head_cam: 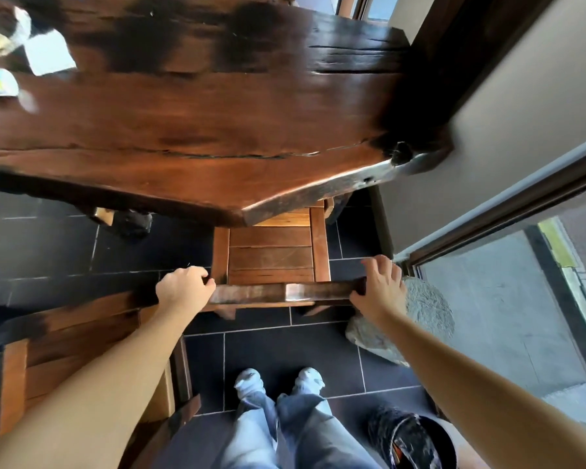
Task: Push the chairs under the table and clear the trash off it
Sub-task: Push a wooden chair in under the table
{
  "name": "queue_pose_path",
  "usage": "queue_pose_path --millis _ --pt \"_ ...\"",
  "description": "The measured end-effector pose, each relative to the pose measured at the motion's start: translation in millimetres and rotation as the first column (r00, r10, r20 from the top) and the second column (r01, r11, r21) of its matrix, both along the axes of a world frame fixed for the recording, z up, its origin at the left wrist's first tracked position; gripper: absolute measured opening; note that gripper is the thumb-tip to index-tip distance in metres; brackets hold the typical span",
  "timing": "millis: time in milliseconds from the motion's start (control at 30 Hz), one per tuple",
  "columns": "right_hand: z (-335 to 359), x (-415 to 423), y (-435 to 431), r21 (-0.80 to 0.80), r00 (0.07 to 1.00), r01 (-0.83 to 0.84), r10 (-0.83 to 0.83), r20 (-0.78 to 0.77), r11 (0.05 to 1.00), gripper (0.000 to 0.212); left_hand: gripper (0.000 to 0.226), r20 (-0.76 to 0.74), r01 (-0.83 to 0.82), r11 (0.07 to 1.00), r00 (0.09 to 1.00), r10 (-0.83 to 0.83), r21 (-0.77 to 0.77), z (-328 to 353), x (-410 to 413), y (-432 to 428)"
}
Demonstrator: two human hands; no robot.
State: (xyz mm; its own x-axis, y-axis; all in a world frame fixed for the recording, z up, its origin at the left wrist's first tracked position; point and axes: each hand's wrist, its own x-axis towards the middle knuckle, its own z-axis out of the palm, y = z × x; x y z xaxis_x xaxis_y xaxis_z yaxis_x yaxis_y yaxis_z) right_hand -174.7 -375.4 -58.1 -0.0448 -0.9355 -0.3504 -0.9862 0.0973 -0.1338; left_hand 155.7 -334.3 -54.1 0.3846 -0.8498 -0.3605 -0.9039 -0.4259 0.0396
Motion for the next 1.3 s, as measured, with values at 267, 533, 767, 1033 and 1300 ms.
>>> queue_pose_path --millis 267,533,767,1033,1300 --pt "-4.6 9.0 28.7 -0.064 0.991 0.036 -0.027 0.128 0.997 0.057 0.047 -0.004 0.171 0.943 0.984 -0.178 0.286 23.1 3.2 -0.5" --pt "-8.5 -6.9 8.5 0.012 0.991 -0.027 0.025 0.129 1.000 0.040 0.042 0.021 0.164 0.916 0.983 -0.185 0.365 24.4 -11.2 -5.9" --pt "-1.1 -17.4 2.5 0.090 0.986 -0.105 0.091 0.142 0.990 0.045 0.044 0.003 0.146 0.926 0.988 -0.157 0.349 18.2 -15.7 3.0" --pt "13.8 -38.4 1.5 0.083 0.974 -0.210 0.201 0.106 0.974 0.059 0.047 -0.049 0.154 0.944 0.988 -0.146 0.293 17.7 -31.0 33.7" --pt "24.2 -34.8 18.5 0.092 0.982 -0.131 0.117 0.152 0.987 0.046 0.045 -0.120 0.179 0.926 0.982 -0.147 0.331 24.3 -24.1 36.7"
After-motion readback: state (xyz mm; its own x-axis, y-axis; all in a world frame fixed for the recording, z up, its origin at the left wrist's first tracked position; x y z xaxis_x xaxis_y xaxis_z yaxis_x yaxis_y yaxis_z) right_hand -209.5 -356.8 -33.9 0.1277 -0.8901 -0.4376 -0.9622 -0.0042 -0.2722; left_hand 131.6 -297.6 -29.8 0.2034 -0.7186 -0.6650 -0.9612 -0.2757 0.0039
